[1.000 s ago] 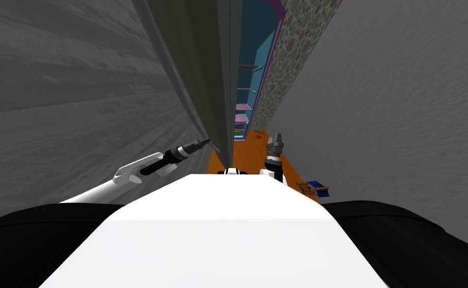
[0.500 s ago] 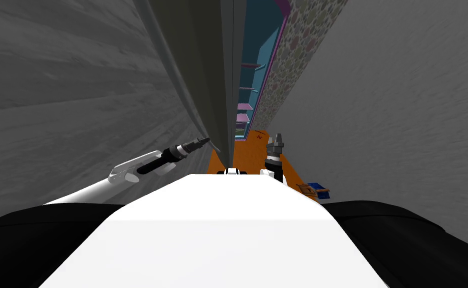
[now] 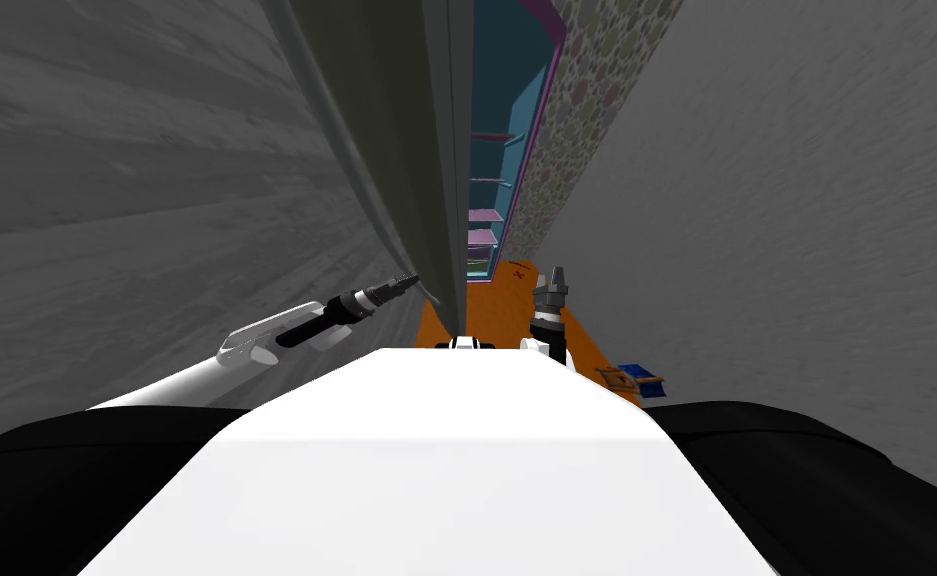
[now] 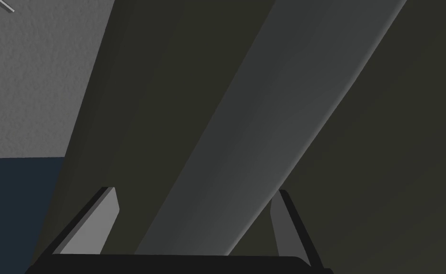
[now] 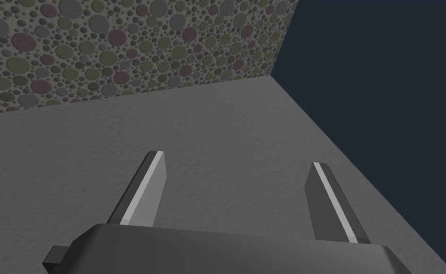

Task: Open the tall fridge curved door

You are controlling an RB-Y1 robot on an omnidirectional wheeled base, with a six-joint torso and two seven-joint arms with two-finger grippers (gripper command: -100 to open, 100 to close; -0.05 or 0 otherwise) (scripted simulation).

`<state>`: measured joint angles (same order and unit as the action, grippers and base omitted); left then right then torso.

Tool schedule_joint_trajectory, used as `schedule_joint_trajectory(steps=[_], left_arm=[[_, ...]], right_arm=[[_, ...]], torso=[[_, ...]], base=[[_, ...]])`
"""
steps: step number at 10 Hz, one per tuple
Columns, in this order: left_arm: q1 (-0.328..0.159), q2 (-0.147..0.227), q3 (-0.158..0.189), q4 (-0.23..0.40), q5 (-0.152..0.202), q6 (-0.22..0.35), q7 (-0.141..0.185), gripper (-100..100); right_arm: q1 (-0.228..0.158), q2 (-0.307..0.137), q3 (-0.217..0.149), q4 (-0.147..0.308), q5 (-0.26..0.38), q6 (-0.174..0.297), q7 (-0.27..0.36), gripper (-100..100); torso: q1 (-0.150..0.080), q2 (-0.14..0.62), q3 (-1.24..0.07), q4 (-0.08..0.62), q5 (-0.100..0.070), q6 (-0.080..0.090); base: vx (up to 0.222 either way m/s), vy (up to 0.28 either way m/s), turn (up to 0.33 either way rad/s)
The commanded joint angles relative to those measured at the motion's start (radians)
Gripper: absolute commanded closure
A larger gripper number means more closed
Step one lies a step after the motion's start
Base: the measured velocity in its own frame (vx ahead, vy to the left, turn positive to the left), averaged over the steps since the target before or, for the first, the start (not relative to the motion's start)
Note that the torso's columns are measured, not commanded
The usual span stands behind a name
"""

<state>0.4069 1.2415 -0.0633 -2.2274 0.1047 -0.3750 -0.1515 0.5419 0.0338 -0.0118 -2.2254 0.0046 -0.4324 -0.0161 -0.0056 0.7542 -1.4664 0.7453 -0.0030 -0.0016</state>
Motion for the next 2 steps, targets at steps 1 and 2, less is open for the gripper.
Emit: schedule_joint_trajectory(steps=[1,2], left_arm=[[0.000,0.000,0.000,0.004,0.000,0.004,0.000,0],[0.000,0.000,0.000,0.007,0.000,0.007,0.000,0]], right_arm=[[0.000,0.000,0.000,0.000,0.000,0.000,0.000,0],[0.000,0.000,0.000,0.000,0.000,0.000,0.000,0]], torso=[[0.002,-0.002,-0.001,-0.001,0.001,-0.001],[0.003,-0.003,-0.002,-0.002,0.001,-0.001]], base=[[0.003,-0.003,-0.016],[0.003,-0.002,-0.015]])
